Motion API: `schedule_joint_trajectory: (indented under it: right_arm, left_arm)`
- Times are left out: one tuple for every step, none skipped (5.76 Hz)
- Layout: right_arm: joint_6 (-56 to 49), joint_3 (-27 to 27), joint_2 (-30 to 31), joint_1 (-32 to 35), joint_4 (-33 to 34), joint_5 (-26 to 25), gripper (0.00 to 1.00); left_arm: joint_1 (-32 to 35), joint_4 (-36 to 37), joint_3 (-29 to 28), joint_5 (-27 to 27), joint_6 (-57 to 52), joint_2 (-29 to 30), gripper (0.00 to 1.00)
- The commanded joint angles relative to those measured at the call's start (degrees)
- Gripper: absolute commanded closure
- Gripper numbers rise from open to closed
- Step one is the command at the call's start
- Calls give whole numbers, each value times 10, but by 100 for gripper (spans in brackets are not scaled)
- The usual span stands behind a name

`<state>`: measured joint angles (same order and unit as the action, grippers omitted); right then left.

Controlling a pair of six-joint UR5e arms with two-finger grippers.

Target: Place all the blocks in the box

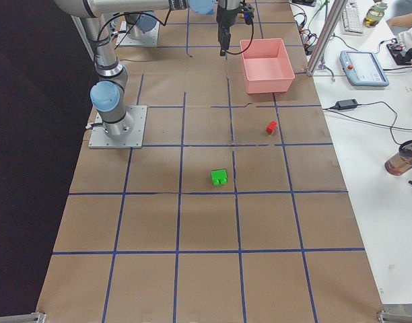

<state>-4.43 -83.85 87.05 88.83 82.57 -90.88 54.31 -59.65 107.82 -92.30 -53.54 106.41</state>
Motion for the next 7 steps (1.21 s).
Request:
schedule_joint_trajectory:
  right_arm:
    - [-116,0,-2,-97,4,0,0]
    - [-202,0,-10,-168,4,-17,0]
    - [-315,-1,-24,-243,6,-28,0]
    - [-385,-1,-55,-296,40,-29,0]
    - [-441,-1,-108,-337,88,-28,0]
    - [-490,-1,-156,-365,145,-26,0]
    - [-498,-1,-201,-368,170,-29,0]
  left_arm:
    - [-12,11,42,-44,-9,22,1]
    - [-13,14,39,-46,-9,43,1]
    - [-16,29,36,-46,-10,51,12]
    - [-16,37,35,-50,-10,52,61]
    - [-14,49,35,-86,-9,50,100]
    - [-1,46,35,-80,-9,39,100]
    - [25,44,18,-57,-5,30,100]
